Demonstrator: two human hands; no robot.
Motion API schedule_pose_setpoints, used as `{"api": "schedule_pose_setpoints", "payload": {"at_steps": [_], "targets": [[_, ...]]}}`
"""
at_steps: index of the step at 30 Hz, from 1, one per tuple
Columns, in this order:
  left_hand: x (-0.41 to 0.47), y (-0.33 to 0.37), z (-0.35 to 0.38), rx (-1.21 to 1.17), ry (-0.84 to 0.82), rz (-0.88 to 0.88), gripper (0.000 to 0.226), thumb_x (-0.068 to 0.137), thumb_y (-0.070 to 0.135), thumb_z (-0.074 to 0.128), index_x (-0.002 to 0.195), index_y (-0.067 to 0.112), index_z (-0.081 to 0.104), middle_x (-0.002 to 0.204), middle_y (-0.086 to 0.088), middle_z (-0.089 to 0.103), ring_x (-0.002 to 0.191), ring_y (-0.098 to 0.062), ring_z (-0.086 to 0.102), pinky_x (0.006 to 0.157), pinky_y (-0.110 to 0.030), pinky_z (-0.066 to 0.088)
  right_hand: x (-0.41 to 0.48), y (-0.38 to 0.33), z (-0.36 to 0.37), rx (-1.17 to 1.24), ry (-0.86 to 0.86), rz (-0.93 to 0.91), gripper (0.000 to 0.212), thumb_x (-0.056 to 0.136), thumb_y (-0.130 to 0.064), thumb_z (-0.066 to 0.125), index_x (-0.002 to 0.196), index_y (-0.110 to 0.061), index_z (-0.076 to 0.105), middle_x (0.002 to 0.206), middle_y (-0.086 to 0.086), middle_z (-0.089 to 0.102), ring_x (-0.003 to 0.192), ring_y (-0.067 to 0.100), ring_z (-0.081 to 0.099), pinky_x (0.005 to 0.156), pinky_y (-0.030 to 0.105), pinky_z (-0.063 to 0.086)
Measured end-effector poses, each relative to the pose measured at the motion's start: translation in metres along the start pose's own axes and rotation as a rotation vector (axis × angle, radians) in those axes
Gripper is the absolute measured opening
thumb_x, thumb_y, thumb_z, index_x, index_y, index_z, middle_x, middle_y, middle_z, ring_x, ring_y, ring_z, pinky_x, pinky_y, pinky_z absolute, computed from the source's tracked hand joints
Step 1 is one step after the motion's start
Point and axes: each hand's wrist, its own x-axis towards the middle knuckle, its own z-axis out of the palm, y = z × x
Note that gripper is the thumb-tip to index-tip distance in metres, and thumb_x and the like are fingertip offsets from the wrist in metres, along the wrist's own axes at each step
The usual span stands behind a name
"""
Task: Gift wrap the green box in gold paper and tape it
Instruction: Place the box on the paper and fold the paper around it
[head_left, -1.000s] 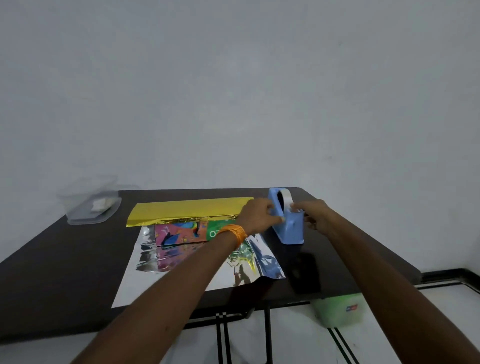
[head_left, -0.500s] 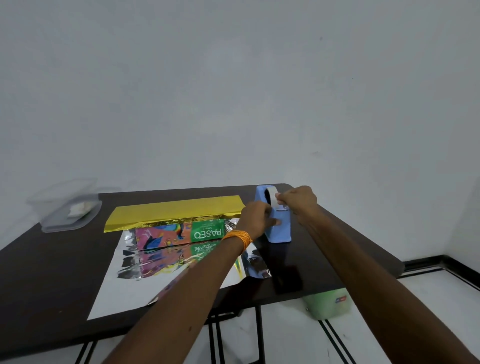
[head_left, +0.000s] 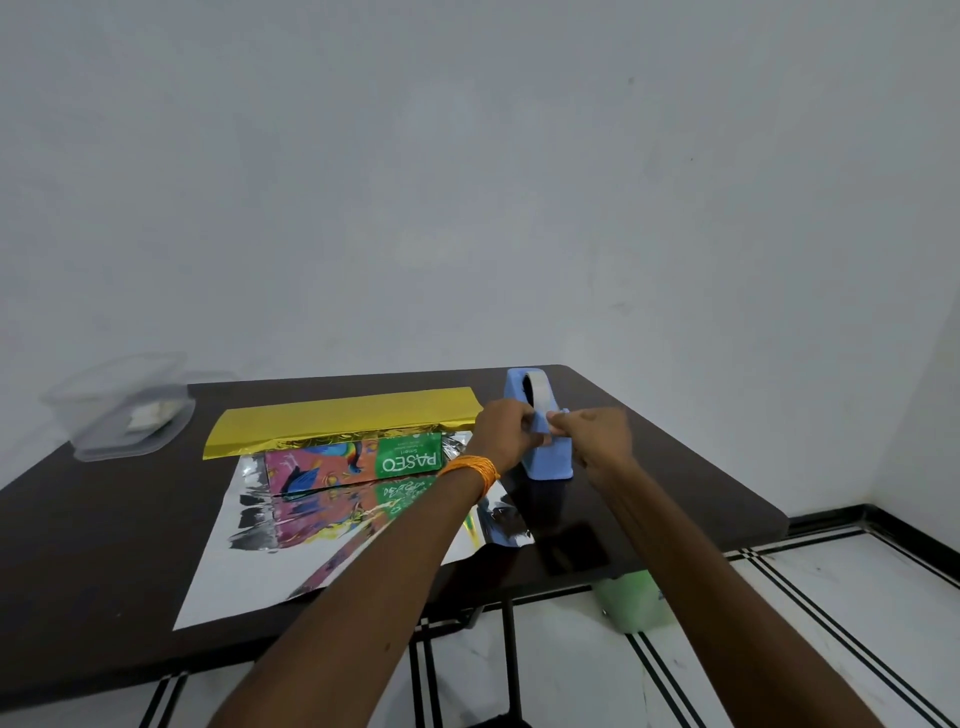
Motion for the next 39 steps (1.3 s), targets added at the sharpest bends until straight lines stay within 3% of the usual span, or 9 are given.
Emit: {"api": "schedule_pose_setpoints", "payload": {"at_steps": [4, 7, 11, 16, 19, 23, 28, 33, 39], "targets": [[0.001, -0.002, 0.001, 0.004, 0.003, 0.012, 0.033, 0.08, 0.032, 0.078, 0.087, 0.0, 0.07, 0.089, -0.016, 0.07, 0.082, -0.029, 0.063, 0.07, -0.037, 0.048, -0.004, 0.008, -0.004, -0.083, 0.015, -0.061, 0.03, 0.086, -0.018, 0.076, 0.062, -0.002, 0.068, 0.035, -0.012, 0.043, 0.043, 0.008, 0.04, 0.04, 0.018, 0.032], [0.002, -0.004, 0.001, 0.017, -0.005, 0.022, 0.037, 0.079, 0.037, 0.079, 0.085, 0.002, 0.07, 0.087, -0.015, 0.07, 0.08, -0.028, 0.063, 0.066, -0.035, 0.046, -0.003, 0.01, -0.005, -0.168, 0.031, -0.139, 0.024, 0.086, -0.022, 0.077, 0.071, -0.003, 0.076, 0.051, -0.002, 0.059, 0.049, 0.006, 0.05, 0.045, 0.017, 0.036], [0.002, -0.004, 0.001, 0.018, -0.012, 0.02, 0.037, 0.078, 0.037, 0.08, 0.087, 0.003, 0.069, 0.089, -0.015, 0.069, 0.077, -0.026, 0.059, 0.063, -0.03, 0.04, 0.0, 0.008, -0.009, -0.29, 0.036, -0.203, 0.027, 0.085, -0.022, 0.077, 0.068, -0.001, 0.075, 0.06, 0.011, 0.066, 0.051, 0.01, 0.052, 0.046, 0.021, 0.037], [0.002, -0.003, 0.002, 0.025, -0.016, 0.018, 0.037, 0.08, 0.035, 0.079, 0.095, 0.003, 0.07, 0.096, -0.014, 0.07, 0.089, -0.028, 0.064, 0.065, -0.027, 0.038, -0.002, 0.002, -0.012, -0.351, 0.025, -0.198, 0.028, 0.083, -0.019, 0.076, 0.067, 0.003, 0.072, 0.053, 0.006, 0.057, 0.045, 0.009, 0.043, 0.045, 0.022, 0.035], [0.0, -0.003, 0.0, 0.02, -0.012, 0.028, 0.037, 0.081, 0.033, 0.079, 0.096, 0.001, 0.071, 0.097, -0.016, 0.071, 0.091, -0.03, 0.064, 0.071, -0.034, 0.046, -0.005, 0.003, -0.014, -0.464, -0.006, -0.158, 0.032, 0.078, -0.009, 0.074, 0.052, -0.002, 0.058, 0.047, 0.002, 0.048, 0.043, 0.01, 0.04, 0.043, 0.021, 0.033], [-0.001, -0.004, 0.001, 0.029, -0.008, 0.052, 0.034, 0.082, 0.031, 0.077, 0.093, 0.0, 0.07, 0.095, -0.018, 0.07, 0.091, -0.032, 0.064, 0.073, -0.037, 0.046, -0.013, 0.025, -0.033, -0.402, 0.004, -0.16, 0.027, 0.084, -0.017, 0.077, 0.06, -0.006, 0.069, 0.059, -0.003, 0.065, 0.055, 0.009, 0.058, 0.051, 0.019, 0.043], [-0.019, -0.012, -0.011, 0.016, 0.05, 0.075, 0.043, 0.087, 0.028, 0.071, 0.125, 0.008, 0.064, 0.116, -0.012, 0.068, 0.105, -0.029, 0.063, 0.088, -0.034, 0.049, -0.01, 0.015, -0.045, -0.367, -0.022, -0.319, 0.023, 0.086, -0.031, 0.074, 0.069, -0.015, 0.072, 0.066, -0.002, 0.069, 0.063, 0.012, 0.061, 0.061, 0.029, 0.047], [-0.049, -0.052, -0.071, 0.035, 0.243, 0.09, 0.017, 0.085, 0.017, 0.066, 0.1, 0.016, 0.074, 0.094, -0.003, 0.071, 0.082, -0.02, 0.064, 0.078, -0.037, 0.052, -0.026, 0.001, 0.001, -0.343, -0.161, -0.453, 0.014, 0.085, -0.02, 0.074, 0.071, -0.018, 0.072, 0.051, -0.006, 0.059, 0.048, 0.001, 0.049, 0.055, 0.021, 0.041], [-0.099, -0.136, -0.169, 0.125, 0.391, 0.033, 0.013, 0.088, 0.021, 0.071, 0.101, 0.02, 0.073, 0.092, 0.003, 0.067, 0.085, -0.014, 0.059, 0.076, -0.035, 0.05, -0.065, -0.03, 0.096, -0.363, -0.409, -0.672, 0.013, 0.085, -0.023, 0.075, 0.073, -0.027, 0.072, 0.058, -0.009, 0.059, 0.054, 0.003, 0.051, 0.054, 0.022, 0.038]]}}
